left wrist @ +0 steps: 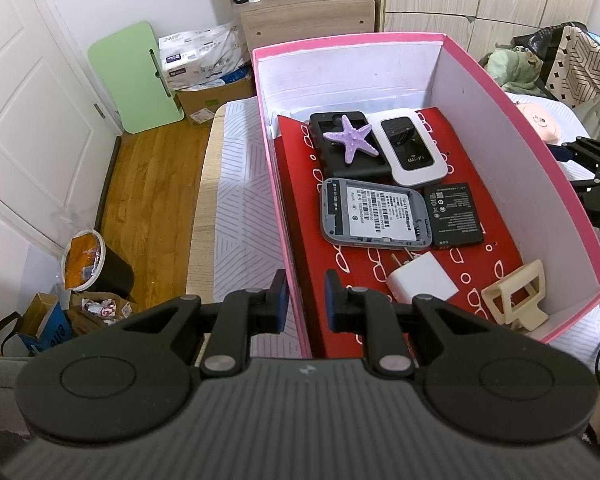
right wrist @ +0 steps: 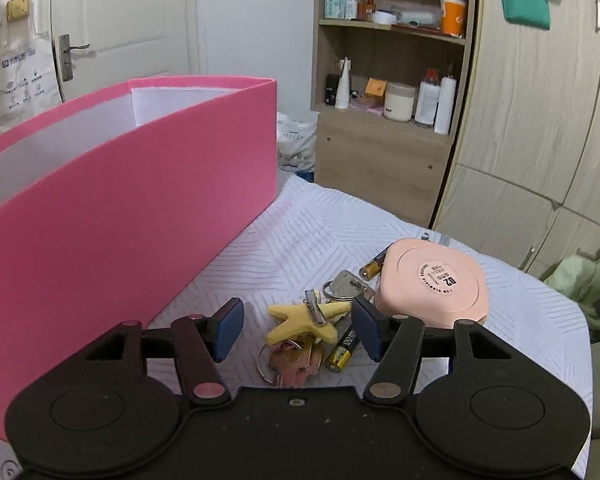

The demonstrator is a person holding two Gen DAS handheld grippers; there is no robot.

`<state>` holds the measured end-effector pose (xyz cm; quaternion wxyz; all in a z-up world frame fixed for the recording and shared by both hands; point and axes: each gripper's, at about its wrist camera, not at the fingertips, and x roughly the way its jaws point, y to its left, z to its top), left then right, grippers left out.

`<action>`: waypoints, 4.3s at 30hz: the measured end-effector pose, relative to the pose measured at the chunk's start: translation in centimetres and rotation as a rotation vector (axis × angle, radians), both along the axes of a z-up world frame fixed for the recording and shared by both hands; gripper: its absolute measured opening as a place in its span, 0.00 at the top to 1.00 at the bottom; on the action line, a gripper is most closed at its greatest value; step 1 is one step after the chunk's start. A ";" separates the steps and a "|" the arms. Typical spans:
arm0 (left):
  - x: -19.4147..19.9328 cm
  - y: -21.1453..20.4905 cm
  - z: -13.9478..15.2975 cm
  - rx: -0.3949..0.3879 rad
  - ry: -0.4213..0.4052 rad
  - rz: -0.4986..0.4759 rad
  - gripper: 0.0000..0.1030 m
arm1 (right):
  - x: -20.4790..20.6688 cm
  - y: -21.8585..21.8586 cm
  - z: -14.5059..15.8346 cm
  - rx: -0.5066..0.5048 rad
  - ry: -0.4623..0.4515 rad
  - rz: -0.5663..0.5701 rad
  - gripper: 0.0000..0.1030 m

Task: Organize rigid objects
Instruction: 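Return the right tool to the bed and grasp the yellow star keychain, then carry the yellow keychain into the box and release it on the grey battery, then move the right tool to the silver keys and grasp them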

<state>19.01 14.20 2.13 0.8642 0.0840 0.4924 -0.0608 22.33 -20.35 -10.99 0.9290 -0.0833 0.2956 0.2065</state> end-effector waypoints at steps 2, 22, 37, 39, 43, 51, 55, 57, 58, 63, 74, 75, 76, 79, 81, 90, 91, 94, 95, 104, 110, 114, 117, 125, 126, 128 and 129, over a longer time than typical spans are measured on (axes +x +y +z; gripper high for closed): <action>0.0 0.0 0.0 -0.002 0.000 0.000 0.85 | -0.1 -0.1 0.0 -0.031 -0.019 -0.003 0.63; -0.2 0.5 -0.1 -0.041 -0.013 0.013 0.85 | -4.3 -2.3 6.8 0.251 -0.067 0.063 0.63; -0.6 1.5 -0.3 -0.109 -0.039 0.011 0.85 | -1.1 11.3 10.4 0.105 0.172 0.384 0.63; -0.5 1.6 -0.3 -0.114 -0.040 0.010 0.85 | 0.4 12.8 10.0 0.083 0.241 0.394 0.63; -0.5 1.9 -0.4 -0.133 -0.042 0.011 0.85 | 2.2 14.9 8.9 0.022 0.297 0.394 0.62; -0.6 2.3 -0.5 -0.153 -0.048 0.009 0.85 | 3.0 16.9 7.8 0.009 0.343 0.360 0.62; -0.7 2.3 -0.5 -0.151 -0.049 0.009 0.85 | 3.5 17.1 7.7 -0.004 0.339 0.339 0.62; -0.6 2.2 -0.5 -0.154 -0.047 0.011 0.85 | 3.7 17.3 7.5 -0.013 0.363 0.350 0.61; -0.6 2.2 -0.5 -0.153 -0.047 0.012 0.85 | 3.6 17.3 7.6 -0.012 0.361 0.352 0.61; -0.6 2.3 -0.5 -0.158 -0.045 0.016 0.85 | 3.4 15.5 8.9 0.051 0.314 0.320 0.56; -0.5 2.2 -0.5 -0.147 -0.041 0.018 0.85 | -0.8 4.5 13.0 0.184 0.187 0.208 0.55; -0.5 2.1 -0.6 -0.146 -0.042 0.020 0.85 | -1.1 3.5 13.2 0.182 0.178 0.188 0.55; -0.5 2.1 -0.6 -0.144 -0.042 0.020 0.85 | -1.4 2.5 13.3 0.180 0.172 0.166 0.55; -0.5 2.0 -0.5 -0.139 -0.043 0.023 0.85 | -2.2 -0.6 13.0 0.178 0.164 0.103 0.54; -0.5 1.9 -0.6 -0.141 -0.042 0.026 0.85 | -2.7 -2.4 12.6 0.179 0.163 0.065 0.52; -0.4 1.5 -0.5 -0.124 -0.034 0.038 0.85 | -4.6 -5.9 7.0 0.223 0.150 -0.032 0.48; -0.3 1.5 -0.5 -0.123 -0.033 0.039 0.85 | -4.6 -5.9 6.2 0.225 0.155 -0.036 0.48; -0.3 1.4 -0.5 -0.116 -0.032 0.040 0.85 | -4.3 -5.3 3.8 0.221 0.165 -0.050 0.48; -0.3 1.4 -0.5 -0.116 -0.030 0.041 0.85 | -4.1 -5.0 3.2 0.219 0.169 -0.048 0.48; -0.3 1.2 -0.5 -0.111 -0.027 0.041 0.82 | -2.6 -1.4 0.2 0.074 0.111 -0.061 0.46; -0.3 1.3 -0.5 -0.112 -0.024 0.041 0.82 | -3.0 -0.7 0.1 0.044 0.062 -0.083 0.67; -0.3 1.2 -0.5 -0.111 -0.026 0.040 0.82 | -3.3 -2.0 0.4 0.117 0.097 -0.103 0.72; -0.3 1.3 -0.5 -0.108 -0.027 0.041 0.82 | -3.6 -3.3 0.4 0.218 0.124 -0.102 0.72; -0.3 1.2 -0.5 -0.108 -0.026 0.041 0.82 | -4.3 -5.0 1.0 0.373 0.141 -0.101 0.72; -0.3 1.2 -0.5 -0.107 -0.026 0.041 0.82 | -4.5 -5.0 1.2 0.382 0.135 -0.095 0.72; -0.3 1.2 -0.5 -0.109 -0.026 0.040 0.82 | -4.8 -5.0 2.0 0.396 0.122 -0.078 0.72; -0.3 1.2 -0.5 -0.108 -0.026 0.040 0.82 | -5.0 -4.9 2.5 0.402 0.114 -0.068 0.72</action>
